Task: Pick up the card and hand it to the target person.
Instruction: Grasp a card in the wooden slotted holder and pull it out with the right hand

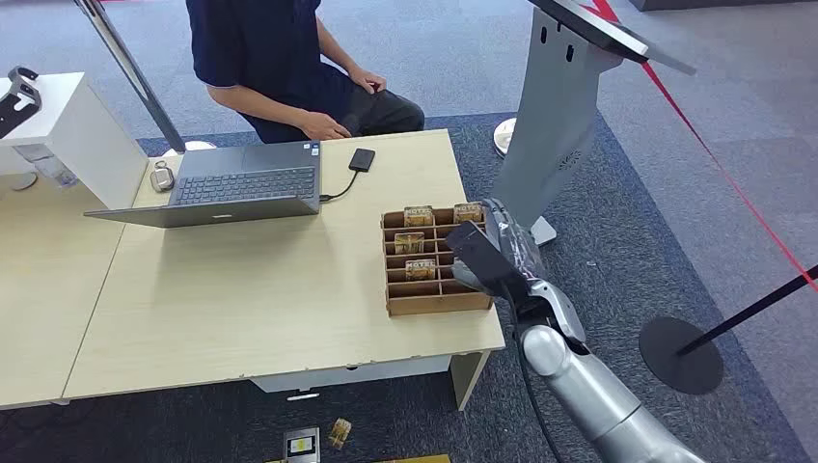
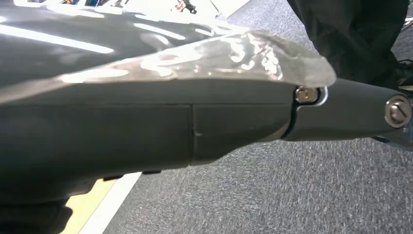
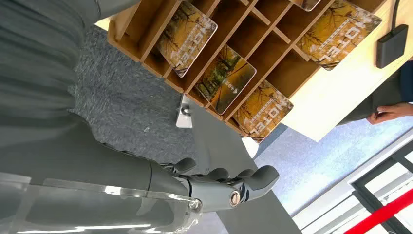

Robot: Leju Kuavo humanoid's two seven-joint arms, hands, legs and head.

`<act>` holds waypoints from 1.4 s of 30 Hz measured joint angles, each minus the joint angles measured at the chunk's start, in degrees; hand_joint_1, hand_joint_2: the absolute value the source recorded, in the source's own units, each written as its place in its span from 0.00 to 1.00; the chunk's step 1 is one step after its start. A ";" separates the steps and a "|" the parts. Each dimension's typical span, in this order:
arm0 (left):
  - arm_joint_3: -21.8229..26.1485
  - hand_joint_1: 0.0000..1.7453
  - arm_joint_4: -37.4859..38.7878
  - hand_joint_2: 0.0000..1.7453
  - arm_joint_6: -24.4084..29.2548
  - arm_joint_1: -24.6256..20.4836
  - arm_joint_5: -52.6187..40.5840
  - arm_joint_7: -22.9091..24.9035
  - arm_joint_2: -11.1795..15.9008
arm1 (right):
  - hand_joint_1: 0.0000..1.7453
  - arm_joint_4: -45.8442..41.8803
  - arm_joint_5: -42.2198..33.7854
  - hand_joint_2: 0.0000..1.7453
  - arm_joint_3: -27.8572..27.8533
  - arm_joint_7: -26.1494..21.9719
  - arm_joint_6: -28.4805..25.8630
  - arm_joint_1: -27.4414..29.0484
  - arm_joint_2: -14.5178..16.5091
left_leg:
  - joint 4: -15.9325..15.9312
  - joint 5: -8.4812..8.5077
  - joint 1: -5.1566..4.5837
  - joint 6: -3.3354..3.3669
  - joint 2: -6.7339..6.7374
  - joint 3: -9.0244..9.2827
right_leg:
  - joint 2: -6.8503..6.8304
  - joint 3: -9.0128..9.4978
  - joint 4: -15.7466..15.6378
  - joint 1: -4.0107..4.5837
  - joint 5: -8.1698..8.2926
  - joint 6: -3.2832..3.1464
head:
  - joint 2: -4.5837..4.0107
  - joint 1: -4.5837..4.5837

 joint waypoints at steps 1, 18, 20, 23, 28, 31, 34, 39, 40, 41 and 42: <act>-0.01 0.00 0.00 0.00 0.00 0.00 0.00 0.00 0.00 | 0.00 0.00 0.10 1.00 0.00 0.09 -0.05 0.01 0.00 | 0.00 0.00 0.00 0.00 0.00 0.00 | 0.00 0.00 0.00 0.00 0.00 0.00 | 0.00 0.00; -0.10 0.00 0.00 0.00 -0.02 0.00 0.00 -0.03 0.00 | 0.77 -0.30 3.87 1.00 0.00 1.64 -0.66 0.70 -0.27 | 0.00 0.00 0.00 0.00 0.00 0.00 | 0.00 0.00 0.00 0.00 0.00 0.00 | 0.00 0.01; -0.11 0.00 0.00 0.00 -0.02 0.00 0.01 -0.04 0.00 | 0.74 -0.30 4.97 1.00 0.00 2.05 -0.64 0.71 -0.37 | 0.00 0.00 0.00 0.00 0.00 0.00 | 0.00 -0.01 0.00 0.00 0.00 0.00 | 0.00 0.01; -0.15 0.00 -0.01 0.00 -0.02 0.00 0.06 -0.06 -0.02 | 0.65 -0.27 6.63 1.00 0.01 2.61 -0.54 0.71 -0.46 | 0.00 0.00 0.00 0.00 0.00 0.00 | 0.00 -0.01 0.00 0.00 0.00 0.00 | 0.00 0.01; -0.18 0.00 -0.01 0.00 -0.02 0.00 0.26 -0.05 -0.06 | 0.54 -0.18 8.46 1.00 0.02 3.01 -0.02 0.70 -0.54 | 0.00 0.00 0.00 0.00 0.00 -0.01 | 0.00 -0.01 0.00 0.00 0.00 0.00 | 0.00 0.01; -0.20 0.00 -0.01 0.00 -0.02 0.00 0.40 -0.05 -0.07 | 0.46 -0.01 9.11 1.00 0.04 2.99 0.33 0.69 -0.53 | 0.00 0.00 0.00 0.00 0.00 -0.01 | 0.00 0.00 0.00 0.00 0.00 0.00 | 0.00 0.01; -0.29 0.00 -0.01 0.00 -0.02 0.00 0.52 -0.04 -0.09 | 0.35 0.28 9.53 1.00 0.08 2.86 0.62 0.67 -0.50 | 0.00 0.00 0.00 0.00 0.00 -0.01 | 0.00 0.00 0.00 0.00 0.00 0.00 | 0.00 0.01; -0.48 0.00 -0.01 0.00 -0.02 -0.01 0.73 -0.04 -0.09 | 0.30 0.70 10.13 1.00 0.11 2.52 0.84 0.64 -0.36 | 0.00 0.00 0.00 0.00 0.00 -0.02 | 0.00 0.00 0.00 0.00 0.00 0.00 | 0.00 0.01; -0.50 0.00 -0.01 0.00 -0.02 -0.01 0.74 -0.04 -0.09 | 0.31 0.78 10.24 1.00 0.11 2.45 0.89 0.63 -0.31 | 0.00 0.00 0.00 0.00 0.00 -0.02 | 0.00 0.00 0.00 0.00 0.00 0.00 | 0.00 0.00; -0.54 0.00 -0.01 0.00 -0.02 -0.02 0.74 -0.04 -0.09 | 0.32 0.86 10.33 1.00 0.11 2.39 0.96 0.62 -0.27 | 0.00 0.00 0.00 0.00 0.00 -0.02 | 0.00 0.00 0.00 0.00 0.00 0.00 | 0.00 0.00; -0.57 0.00 -0.01 0.00 -0.02 -0.02 0.74 -0.04 -0.09 | 0.34 0.94 10.40 1.00 0.13 2.33 1.03 0.61 -0.22 | 0.00 0.00 0.00 0.00 0.00 -0.02 | 0.00 0.00 0.00 0.00 0.00 0.00 | 0.00 0.00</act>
